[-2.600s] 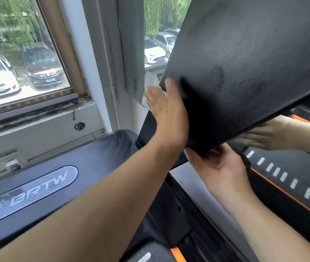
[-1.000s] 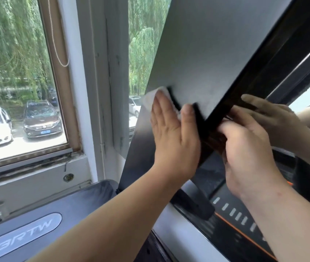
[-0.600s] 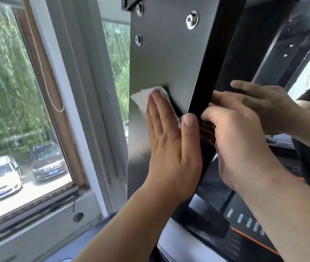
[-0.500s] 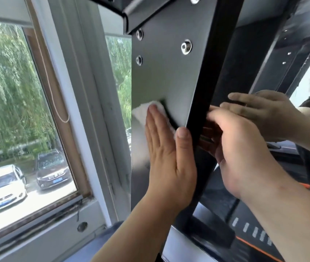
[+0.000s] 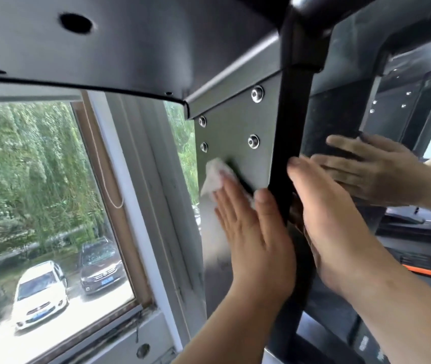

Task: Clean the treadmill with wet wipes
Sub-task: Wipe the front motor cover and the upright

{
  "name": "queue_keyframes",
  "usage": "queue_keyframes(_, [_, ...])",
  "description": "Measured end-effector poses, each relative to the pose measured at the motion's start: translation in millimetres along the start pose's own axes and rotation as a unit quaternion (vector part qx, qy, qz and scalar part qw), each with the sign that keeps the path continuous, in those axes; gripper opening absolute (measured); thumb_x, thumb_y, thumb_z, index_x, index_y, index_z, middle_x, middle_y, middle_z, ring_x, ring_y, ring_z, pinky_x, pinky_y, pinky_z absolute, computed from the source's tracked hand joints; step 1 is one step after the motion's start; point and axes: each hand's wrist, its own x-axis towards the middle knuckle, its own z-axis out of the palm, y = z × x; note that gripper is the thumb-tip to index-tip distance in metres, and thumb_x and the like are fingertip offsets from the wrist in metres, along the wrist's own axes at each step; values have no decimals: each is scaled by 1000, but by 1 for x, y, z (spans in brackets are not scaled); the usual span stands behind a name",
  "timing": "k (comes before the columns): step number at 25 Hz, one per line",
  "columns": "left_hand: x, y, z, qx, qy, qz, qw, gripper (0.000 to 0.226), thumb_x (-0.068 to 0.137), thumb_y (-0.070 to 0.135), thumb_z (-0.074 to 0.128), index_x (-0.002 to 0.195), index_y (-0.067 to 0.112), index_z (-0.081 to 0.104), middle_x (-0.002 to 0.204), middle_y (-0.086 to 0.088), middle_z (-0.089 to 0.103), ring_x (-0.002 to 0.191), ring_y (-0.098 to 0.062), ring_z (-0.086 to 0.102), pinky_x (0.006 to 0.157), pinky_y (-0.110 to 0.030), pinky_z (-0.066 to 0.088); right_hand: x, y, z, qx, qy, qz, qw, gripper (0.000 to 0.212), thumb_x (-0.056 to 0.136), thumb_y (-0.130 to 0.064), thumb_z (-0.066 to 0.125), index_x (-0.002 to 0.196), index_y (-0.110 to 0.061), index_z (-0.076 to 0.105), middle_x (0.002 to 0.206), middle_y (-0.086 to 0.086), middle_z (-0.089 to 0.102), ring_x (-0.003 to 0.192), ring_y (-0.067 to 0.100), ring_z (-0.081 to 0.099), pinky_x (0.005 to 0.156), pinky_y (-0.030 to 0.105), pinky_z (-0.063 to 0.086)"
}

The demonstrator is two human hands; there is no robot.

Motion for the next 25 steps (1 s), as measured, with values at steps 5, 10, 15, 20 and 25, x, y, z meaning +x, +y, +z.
queue_keyframes(5, [21, 45, -9, 0, -10, 57, 998, 78, 97, 65, 7, 162, 22, -2, 162, 33, -10, 146, 12, -19, 125, -30, -7, 6, -8, 5, 89, -30, -8, 996, 35, 107, -35, 43, 122, -22, 71, 120, 0, 75, 117, 15, 68, 110, 51, 45])
queue_keyframes(10, [45, 53, -6, 33, 29, 140, 989, 72, 102, 56, 11, 161, 22, -12, 165, 14, -23, 147, 5, -28, 124, -28, -15, 5, -15, 1, 104, -46, 37, 993, 49, 108, -49, 33, 124, -25, 72, 120, 0, 75, 118, 14, 68, 108, 39, 43])
queue_keyframes(15, [17, -32, -11, -88, 8, -222, 971, 73, 97, 72, 14, 158, 40, -10, 164, 24, -20, 148, 5, -20, 126, -36, -10, 0, -15, 8, 53, 17, 43, 998, 34, 103, -49, 49, 111, -30, 75, 111, -9, 77, 112, 10, 69, 111, 42, 44])
queue_keyframes(20, [32, -4, -11, -90, 28, -110, 989, 60, 107, 53, 13, 160, 33, -6, 165, 23, -13, 151, 5, -15, 126, -30, -9, -2, -22, 3, -2, -6, -4, 1000, 31, 104, -38, 48, 113, -23, 75, 107, -20, 76, 112, -4, 65, 113, 32, 41])
queue_keyframes(25, [33, -61, -7, -73, 65, -58, 993, 71, 97, 67, 17, 160, 39, 2, 167, 23, -5, 151, 7, -8, 127, -31, -3, 0, -18, 5, -18, -17, -27, 999, 34, 95, -42, 50, 113, -26, 75, 104, -23, 75, 110, -6, 65, 112, 31, 42])
